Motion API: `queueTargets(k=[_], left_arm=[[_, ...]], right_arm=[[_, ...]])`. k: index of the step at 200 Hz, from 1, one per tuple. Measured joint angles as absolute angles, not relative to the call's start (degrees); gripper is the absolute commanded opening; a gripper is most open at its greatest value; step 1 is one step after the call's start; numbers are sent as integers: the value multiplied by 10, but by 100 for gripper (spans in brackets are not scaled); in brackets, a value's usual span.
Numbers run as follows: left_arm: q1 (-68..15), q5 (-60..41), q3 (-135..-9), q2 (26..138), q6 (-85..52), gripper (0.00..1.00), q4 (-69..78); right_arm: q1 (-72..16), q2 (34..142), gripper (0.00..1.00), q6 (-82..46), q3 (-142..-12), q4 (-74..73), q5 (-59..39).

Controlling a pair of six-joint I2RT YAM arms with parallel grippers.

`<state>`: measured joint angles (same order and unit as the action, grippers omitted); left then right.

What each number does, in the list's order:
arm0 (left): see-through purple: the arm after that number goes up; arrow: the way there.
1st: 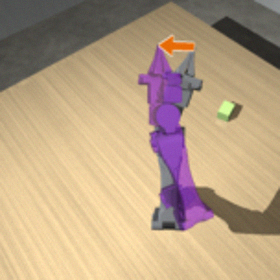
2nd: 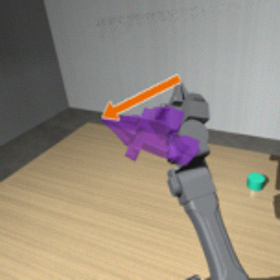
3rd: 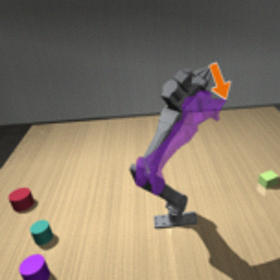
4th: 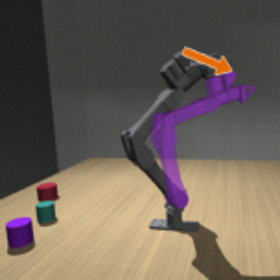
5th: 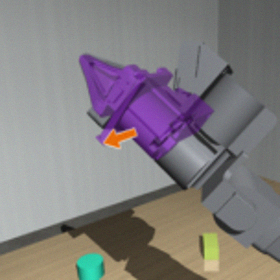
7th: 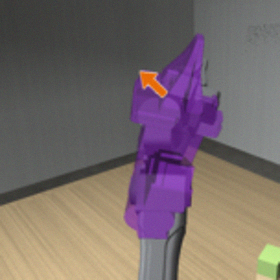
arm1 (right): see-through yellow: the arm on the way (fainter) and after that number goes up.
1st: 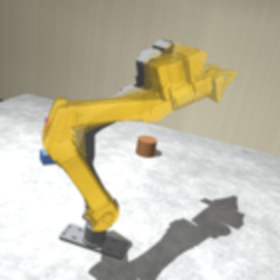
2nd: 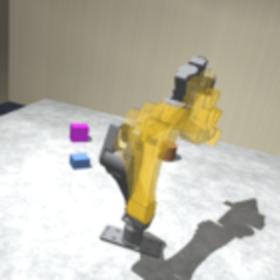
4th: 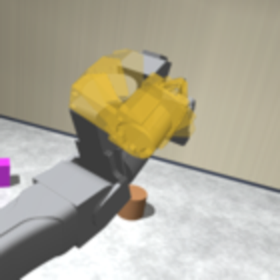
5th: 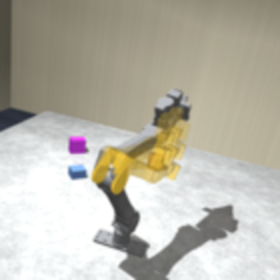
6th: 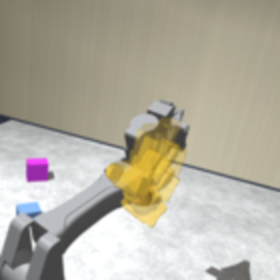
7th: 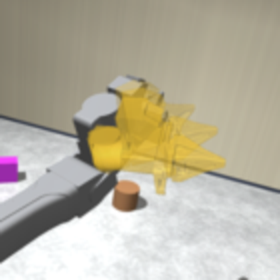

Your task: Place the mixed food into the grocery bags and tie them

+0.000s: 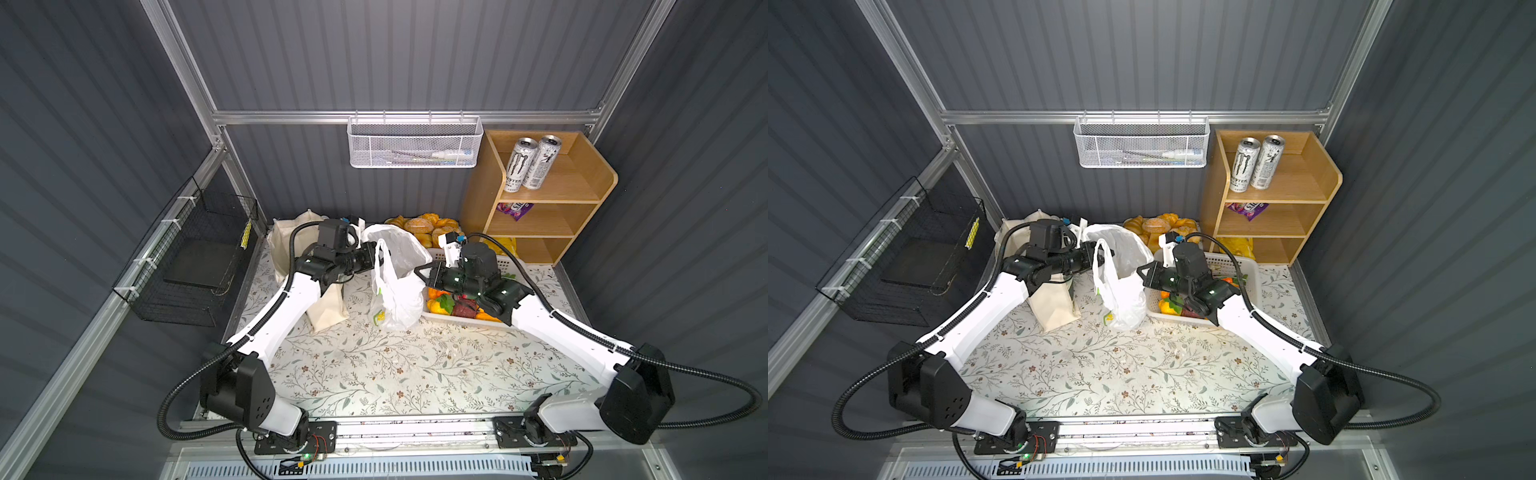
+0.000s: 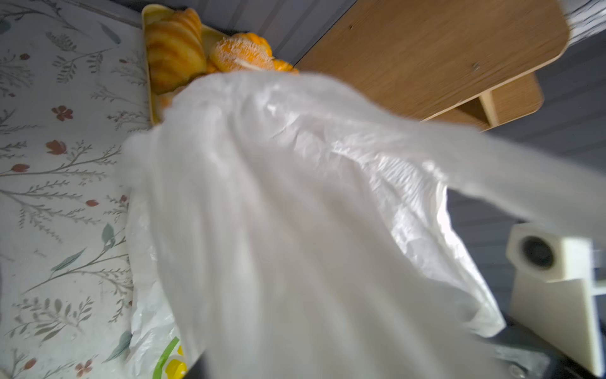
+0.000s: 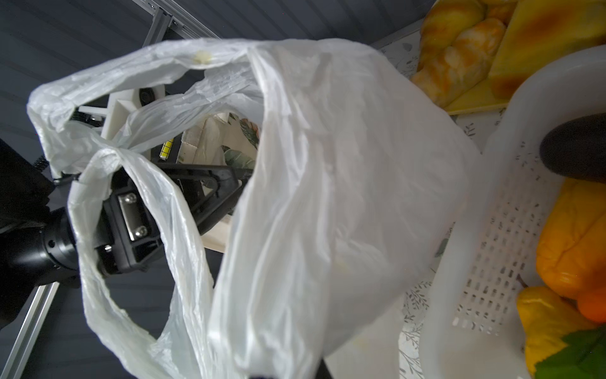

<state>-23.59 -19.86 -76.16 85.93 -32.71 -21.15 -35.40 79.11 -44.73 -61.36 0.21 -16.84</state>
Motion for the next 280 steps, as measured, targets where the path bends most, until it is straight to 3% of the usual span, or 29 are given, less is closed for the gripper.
queueTargets(k=[41, 99, 156, 228, 247, 280], left_arm=[[-243, -104, -754, 865, -315, 59, -257], [-243, -55, -748, 826, -305, 69, -265], [-244, -26, -796, 801, -299, 70, -289], [-254, -32, -783, 885, -299, 71, -277], [-264, -32, -783, 910, -301, 56, -272], [-271, -32, -781, 935, -299, 6, -275]], right_arm=[[-349, 792, 3, -448, -603, -6, -178], [-342, 792, 2, -448, -596, -12, -193], [-336, 792, 2, -448, -594, -13, -209], [-334, 793, 2, -449, -587, -18, -217], [-333, 797, 2, -450, -587, -23, -220], [-333, 809, 2, -450, -587, -25, -221]])
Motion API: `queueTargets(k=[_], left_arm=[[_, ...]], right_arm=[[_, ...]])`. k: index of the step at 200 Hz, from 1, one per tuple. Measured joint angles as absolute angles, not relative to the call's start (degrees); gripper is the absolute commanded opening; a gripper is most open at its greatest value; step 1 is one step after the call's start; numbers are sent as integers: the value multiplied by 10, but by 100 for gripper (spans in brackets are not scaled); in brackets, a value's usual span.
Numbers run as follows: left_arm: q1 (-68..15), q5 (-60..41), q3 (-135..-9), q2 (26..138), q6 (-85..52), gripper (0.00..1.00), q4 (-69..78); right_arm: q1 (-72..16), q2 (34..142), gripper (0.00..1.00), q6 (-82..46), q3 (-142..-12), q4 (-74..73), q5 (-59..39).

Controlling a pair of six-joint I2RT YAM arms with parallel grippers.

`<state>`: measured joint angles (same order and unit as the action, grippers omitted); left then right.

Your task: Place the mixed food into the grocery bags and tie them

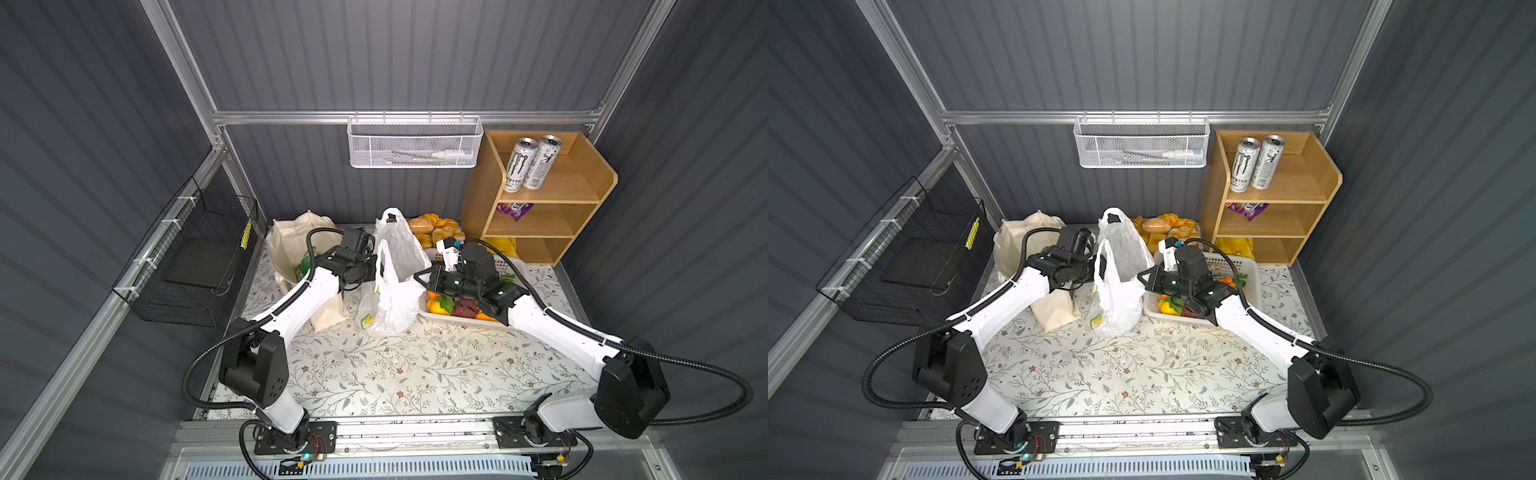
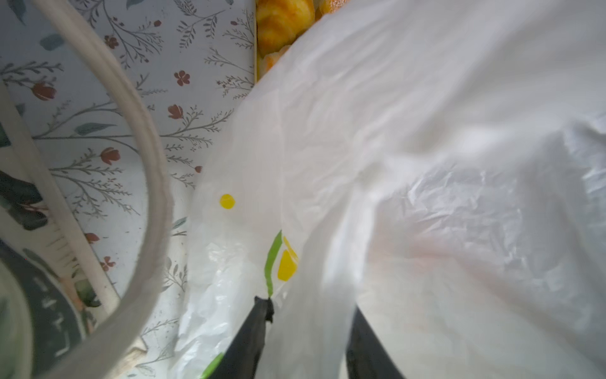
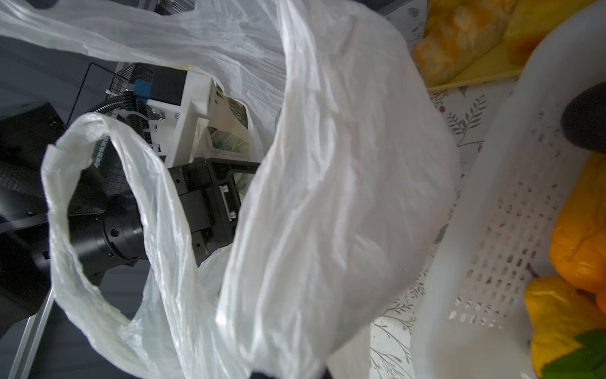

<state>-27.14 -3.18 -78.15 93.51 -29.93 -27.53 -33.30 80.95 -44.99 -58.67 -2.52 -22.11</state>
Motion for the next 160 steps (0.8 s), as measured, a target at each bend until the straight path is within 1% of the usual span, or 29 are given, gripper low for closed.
queueTargets(k=[6, 32, 51, 56, 60, 69, 74, 87, 100, 136, 160], left_arm=[[-271, -31, -782, 935, -298, 0, -277], [-271, -27, -802, 934, -281, 0, -296], [-269, -22, -827, 930, -270, 0, -306], [-268, -20, -830, 927, -267, 0, -306], [-266, -19, -831, 925, -265, 0, -307], [-263, -19, -832, 919, -261, 0, -309], [-262, -19, -832, 917, -259, 0, -309], [-260, -21, -828, 911, -256, 0, -304], [-258, -28, -817, 905, -254, 0, -297], [-257, -47, -791, 901, -250, 0, -295], [-257, -63, -790, 901, -250, 0, -287]], right_arm=[[-333, 809, 2, -450, -586, -25, -221], [-327, 802, 3, -450, -579, -25, -217], [-316, 787, 7, -451, -564, -19, -212], [-311, 783, 10, -451, -560, -16, -211], [-307, 779, 15, -453, -557, -14, -210], [-298, 772, 31, -451, -553, -6, -209], [-291, 767, 37, -455, -551, -1, -209], [-274, 754, 48, -454, -551, 17, -212], [-255, 735, 53, -443, -555, 45, -212], [-193, 671, 63, -413, -591, 161, -169], [-170, 683, 69, -402, -619, 207, -149]])
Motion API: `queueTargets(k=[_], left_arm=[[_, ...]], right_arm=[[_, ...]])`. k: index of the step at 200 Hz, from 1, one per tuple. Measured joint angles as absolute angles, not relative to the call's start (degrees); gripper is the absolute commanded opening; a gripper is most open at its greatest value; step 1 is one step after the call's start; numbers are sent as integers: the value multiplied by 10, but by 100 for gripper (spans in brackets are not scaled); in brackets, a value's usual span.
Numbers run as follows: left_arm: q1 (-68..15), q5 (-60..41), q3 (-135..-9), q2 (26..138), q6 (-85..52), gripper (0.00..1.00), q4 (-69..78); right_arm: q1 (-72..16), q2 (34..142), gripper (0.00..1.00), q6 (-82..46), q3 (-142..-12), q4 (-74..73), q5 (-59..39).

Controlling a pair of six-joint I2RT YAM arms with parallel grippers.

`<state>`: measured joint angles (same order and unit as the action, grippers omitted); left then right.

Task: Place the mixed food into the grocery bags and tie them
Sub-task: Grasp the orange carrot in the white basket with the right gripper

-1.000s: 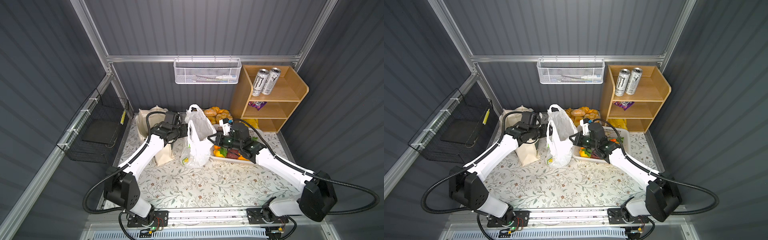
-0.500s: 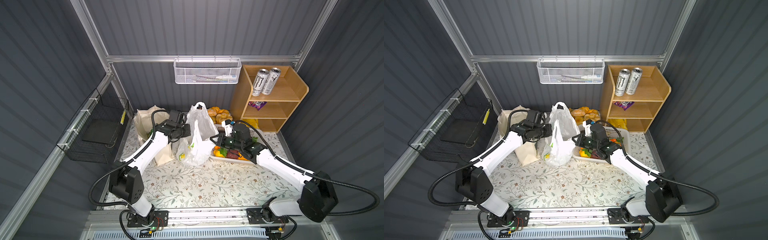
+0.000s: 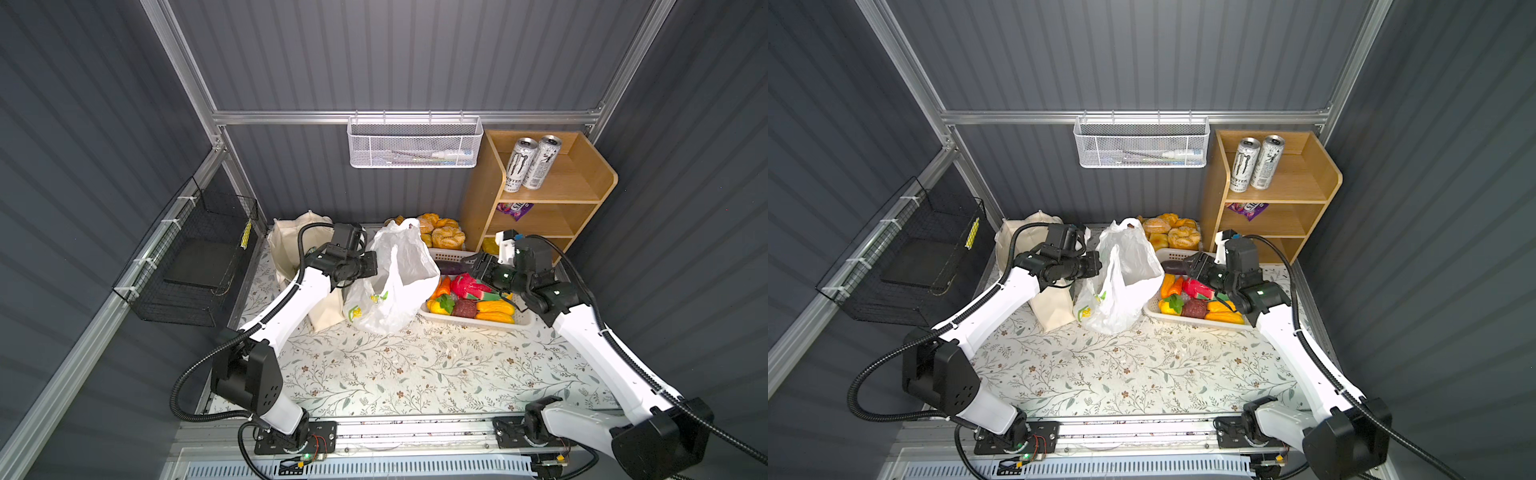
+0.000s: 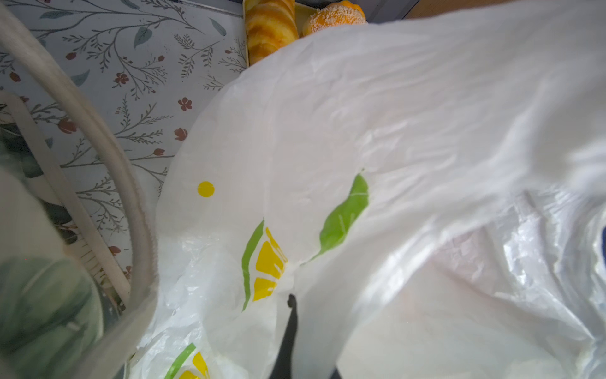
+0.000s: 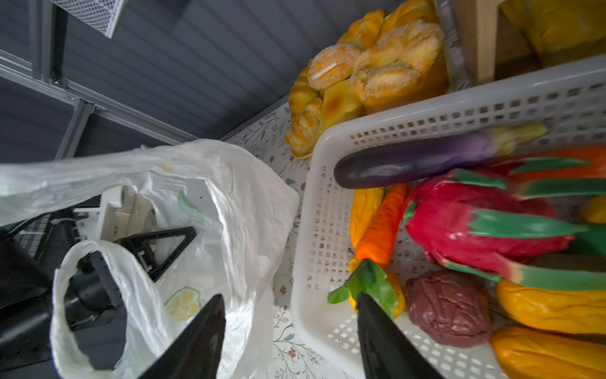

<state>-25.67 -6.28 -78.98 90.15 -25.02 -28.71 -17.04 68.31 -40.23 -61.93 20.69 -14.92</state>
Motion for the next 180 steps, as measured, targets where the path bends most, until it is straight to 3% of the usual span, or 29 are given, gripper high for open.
queueTargets(k=[63, 180], left_arm=[[-257, -78, -790, 902, -250, 0, -269], [-257, -86, -790, 902, -250, 0, -264]], right_arm=[[-171, 858, 75, -411, -645, 229, -175], [-186, 912, 74, -409, -630, 227, -204]])
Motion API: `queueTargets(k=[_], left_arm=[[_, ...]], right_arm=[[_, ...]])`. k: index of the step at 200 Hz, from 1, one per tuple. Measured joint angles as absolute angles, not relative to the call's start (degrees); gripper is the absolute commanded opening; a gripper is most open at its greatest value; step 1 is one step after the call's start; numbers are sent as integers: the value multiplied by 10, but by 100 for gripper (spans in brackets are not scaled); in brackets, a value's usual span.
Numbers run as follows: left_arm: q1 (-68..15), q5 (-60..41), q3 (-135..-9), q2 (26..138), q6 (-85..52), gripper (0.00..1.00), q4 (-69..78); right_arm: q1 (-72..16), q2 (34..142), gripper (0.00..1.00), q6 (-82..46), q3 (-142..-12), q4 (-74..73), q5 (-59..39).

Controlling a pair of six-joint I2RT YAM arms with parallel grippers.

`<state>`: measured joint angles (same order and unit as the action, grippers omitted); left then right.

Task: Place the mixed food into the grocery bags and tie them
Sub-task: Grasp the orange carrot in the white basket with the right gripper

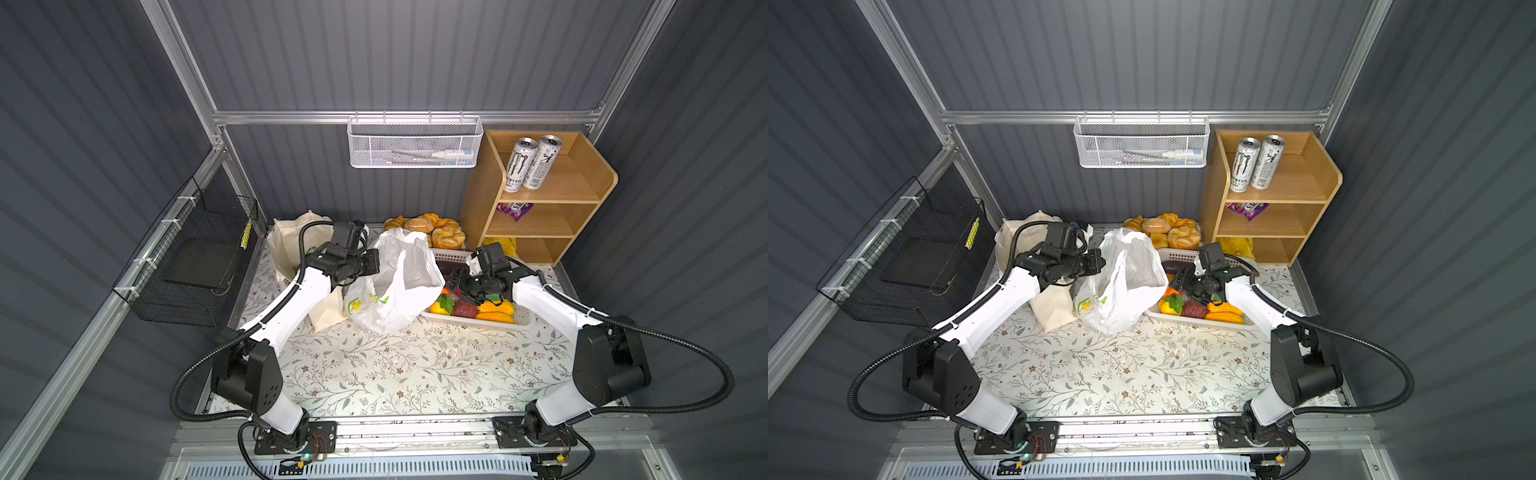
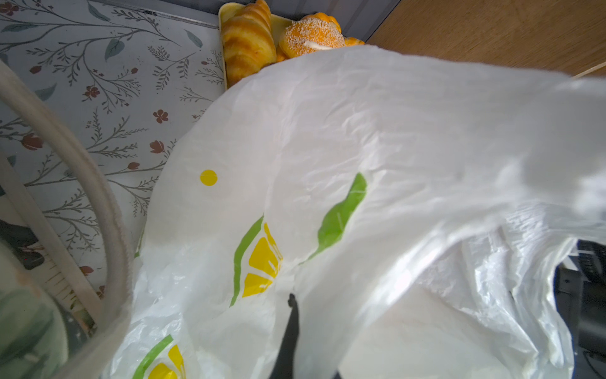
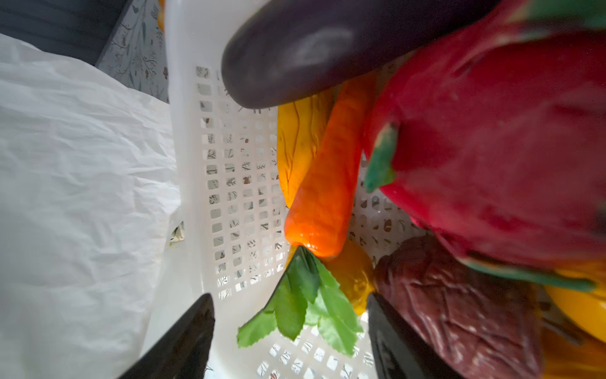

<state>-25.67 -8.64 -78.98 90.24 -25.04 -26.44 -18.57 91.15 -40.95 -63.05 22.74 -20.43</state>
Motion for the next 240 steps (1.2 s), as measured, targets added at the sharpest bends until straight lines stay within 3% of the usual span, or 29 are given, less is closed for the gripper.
queueTargets(k=[57, 119, 151, 178, 240], left_arm=[[-257, -88, -786, 902, -251, 0, -255], [-257, -91, -771, 902, -253, 0, -251], [-257, -91, -771, 902, -253, 0, -245], [-257, -91, -771, 902, -253, 0, -243], [-257, -97, -771, 902, -255, 0, -241]], right_arm=[[-212, 983, 74, -409, -648, 223, -212], [-214, 1017, 66, -409, -665, 206, -213], [-214, 1011, 51, -408, -661, 202, -213], [-210, 995, 30, -407, -650, 196, -213], [-194, 953, 14, -411, -636, 187, -219]])
